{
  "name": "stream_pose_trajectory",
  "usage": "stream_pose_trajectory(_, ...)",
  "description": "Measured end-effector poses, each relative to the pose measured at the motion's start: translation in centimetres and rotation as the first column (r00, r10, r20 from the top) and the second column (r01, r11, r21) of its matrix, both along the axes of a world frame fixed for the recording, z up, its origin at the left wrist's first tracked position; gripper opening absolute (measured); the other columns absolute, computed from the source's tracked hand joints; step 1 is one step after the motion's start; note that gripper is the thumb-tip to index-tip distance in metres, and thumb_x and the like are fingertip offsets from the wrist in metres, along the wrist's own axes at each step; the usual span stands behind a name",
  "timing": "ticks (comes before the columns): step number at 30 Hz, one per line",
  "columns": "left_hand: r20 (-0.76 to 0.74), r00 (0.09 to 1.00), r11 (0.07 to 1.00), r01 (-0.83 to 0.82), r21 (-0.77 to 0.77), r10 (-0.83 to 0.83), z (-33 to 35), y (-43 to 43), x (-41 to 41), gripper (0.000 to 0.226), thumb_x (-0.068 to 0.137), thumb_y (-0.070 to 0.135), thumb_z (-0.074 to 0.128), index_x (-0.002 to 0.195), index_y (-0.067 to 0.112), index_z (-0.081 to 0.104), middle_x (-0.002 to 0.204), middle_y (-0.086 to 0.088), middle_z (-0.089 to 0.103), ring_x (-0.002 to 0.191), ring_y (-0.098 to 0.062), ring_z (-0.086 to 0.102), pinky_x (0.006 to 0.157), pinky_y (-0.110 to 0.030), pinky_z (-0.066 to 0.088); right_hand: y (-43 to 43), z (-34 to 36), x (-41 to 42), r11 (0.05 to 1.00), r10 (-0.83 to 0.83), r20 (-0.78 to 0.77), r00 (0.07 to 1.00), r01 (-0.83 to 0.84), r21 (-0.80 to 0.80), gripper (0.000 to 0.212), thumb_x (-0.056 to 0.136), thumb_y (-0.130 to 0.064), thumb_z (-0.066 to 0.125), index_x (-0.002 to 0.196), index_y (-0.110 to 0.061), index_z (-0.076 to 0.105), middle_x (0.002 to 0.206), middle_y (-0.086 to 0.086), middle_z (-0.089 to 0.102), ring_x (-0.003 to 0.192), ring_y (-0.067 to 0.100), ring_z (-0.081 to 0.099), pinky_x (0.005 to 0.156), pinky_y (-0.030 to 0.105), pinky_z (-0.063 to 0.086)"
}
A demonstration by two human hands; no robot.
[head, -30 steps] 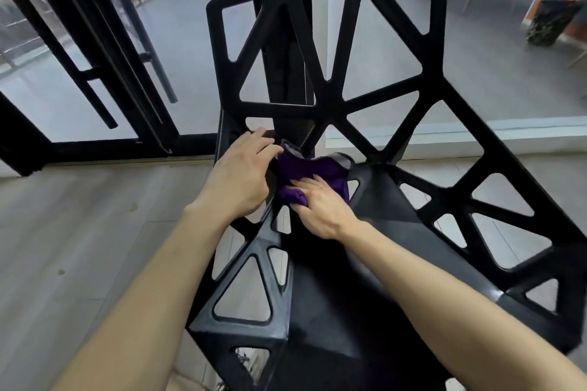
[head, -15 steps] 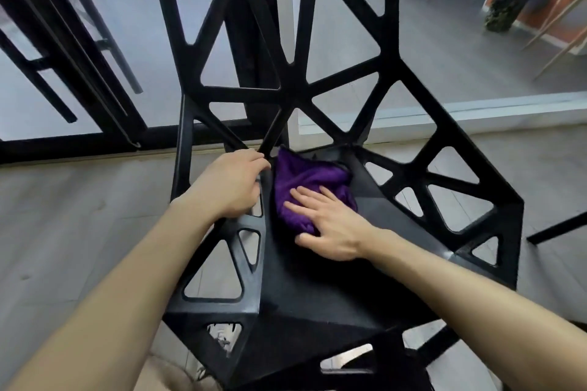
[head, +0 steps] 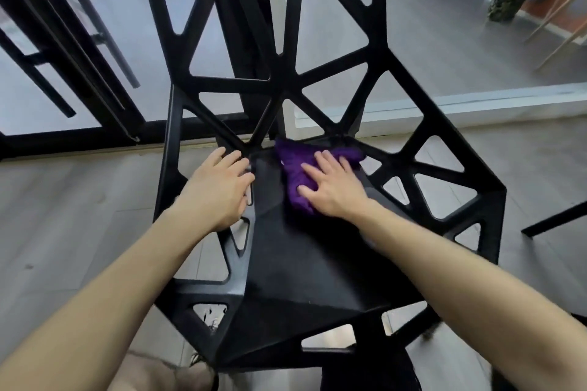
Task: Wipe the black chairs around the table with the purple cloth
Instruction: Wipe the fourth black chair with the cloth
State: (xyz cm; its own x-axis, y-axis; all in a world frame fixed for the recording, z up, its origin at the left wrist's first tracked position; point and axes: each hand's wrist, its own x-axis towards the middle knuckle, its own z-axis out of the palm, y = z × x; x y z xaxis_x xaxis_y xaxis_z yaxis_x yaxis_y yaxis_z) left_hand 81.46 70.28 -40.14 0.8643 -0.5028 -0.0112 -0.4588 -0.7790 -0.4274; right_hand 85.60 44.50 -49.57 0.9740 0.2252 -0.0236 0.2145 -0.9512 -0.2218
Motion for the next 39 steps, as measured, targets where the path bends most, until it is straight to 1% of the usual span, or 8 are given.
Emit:
stream_pose_trajectory(5, 0.152, 0.988, 0.978, 0.05, -0.201, -0.02, 0.0, 4.4, -3.2, 0.051, 0.1, 0.045, 0.054, 0.137, 0.015, 0.07, 0.16, -0.013, 0.052, 0.156, -0.033, 0.038, 0.129, -0.056, 0.024, -0.7, 0.2, 4.9, 0.981, -0.186, -0.022, 0.982, 0.184, -0.059, 0.082, 0.1, -0.07, 0.024, 0.172, -0.033, 0.013, 0.179, 0.016, 0.005, 0.166, 0.029, -0.003, 0.132, 0.054, -0.011)
stream_pose_trajectory(14, 0.222, 0.975, 0.923, 0.071, -0.378, 0.015, -0.6, 7.6, -5.8, 0.052, 0.105, 0.045, 0.049, 0.143, 0.013, 0.065, 0.167, -0.013, 0.043, 0.163, -0.03, 0.026, 0.131, -0.056, 0.019, 6.9, 1.7, -10.4, 0.929, 0.363, -0.16, 0.918, -0.342, 0.144, 0.065, 0.103, -0.068, 0.036, 0.165, -0.057, 0.02, 0.18, 0.01, 0.011, 0.166, 0.026, 0.003, 0.132, 0.056, -0.005)
stream_pose_trajectory(17, 0.233, 0.971, 0.861, 0.074, -0.503, 0.053, -1.5, 7.7, -6.0, 0.055, 0.105, 0.045, 0.052, 0.148, 0.013, 0.06, 0.172, -0.011, 0.034, 0.165, -0.028, 0.018, 0.132, -0.057, 0.015, 2.2, 1.5, -8.5, 0.971, 0.229, -0.162, 0.96, -0.214, 0.104, 0.063, 0.104, -0.064, 0.042, 0.164, -0.052, 0.03, 0.179, 0.008, 0.015, 0.166, 0.024, 0.005, 0.133, 0.053, -0.002)
stream_pose_trajectory(21, 0.249, 0.965, 0.777, 0.09, -0.623, 0.088, -2.0, 7.6, -6.8, 0.059, 0.103, 0.04, 0.057, 0.156, 0.013, 0.051, 0.177, -0.01, 0.023, 0.166, -0.028, 0.01, 0.132, -0.057, 0.014, -3.0, 1.6, -4.9, 0.993, -0.092, -0.155, 0.984, 0.079, -0.087, 0.069, 0.103, -0.063, 0.039, 0.167, -0.053, 0.016, 0.178, 0.017, 0.01, 0.165, 0.035, 0.004, 0.131, 0.062, 0.0)
stream_pose_trajectory(25, 0.187, 0.977, 0.65, 0.077, -0.756, 0.102, -2.5, 7.8, -7.2, 0.06, 0.103, 0.038, 0.057, 0.158, 0.016, 0.048, 0.179, -0.005, 0.018, 0.167, -0.023, 0.005, 0.133, -0.052, 0.014, 1.7, 2.1, -7.1, 0.992, -0.11, -0.187, 0.976, 0.096, -0.083, 0.064, 0.104, -0.061, 0.03, 0.164, -0.061, 0.01, 0.178, 0.019, 0.006, 0.164, 0.04, 0.002, 0.128, 0.068, -0.004)
stream_pose_trajectory(31, 0.217, 0.975, 0.735, 0.182, -0.653, -0.048, -3.3, 7.9, -6.4, 0.051, 0.101, 0.047, 0.058, 0.142, 0.016, 0.065, 0.177, -0.01, 0.021, 0.167, -0.027, 0.006, 0.132, -0.058, 0.01, 13.1, 3.0, -18.4, 0.999, -0.021, -0.024, 0.999, 0.022, 0.045, 0.06, 0.107, -0.064, 0.021, 0.166, -0.054, 0.016, 0.177, 0.014, 0.021, 0.163, 0.036, 0.016, 0.13, 0.064, 0.004)
stream_pose_trajectory(36, 0.214, 0.934, 0.803, 0.355, -0.479, -0.285, -2.6, 8.3, -7.3, 0.06, 0.103, 0.069, 0.042, 0.135, 0.029, 0.073, 0.167, -0.006, 0.045, 0.166, -0.023, 0.014, 0.131, -0.061, 0.008, 9.1, 2.4, -23.4, 0.995, -0.088, 0.187, 0.978, 0.076, 0.07, 0.056, 0.103, -0.063, 0.041, 0.154, -0.042, 0.053, 0.161, 0.001, 0.052, 0.149, 0.022, 0.045, 0.13, 0.05, 0.022)
stream_pose_trajectory(39, 0.125, 0.848, 0.767, 0.521, -0.376, -0.515, -2.4, 10.2, -7.2, 0.065, 0.102, 0.074, 0.038, 0.129, 0.029, 0.076, 0.151, 0.0, 0.063, 0.161, -0.023, 0.03, 0.132, -0.056, 0.012, 4.7, 2.1, -23.8, 0.957, -0.289, 0.241, 0.926, 0.272, 0.103, 0.052, 0.1, -0.06, 0.047, 0.143, -0.037, 0.065, 0.153, 0.001, 0.059, 0.143, 0.023, 0.051, 0.13, 0.05, 0.023)
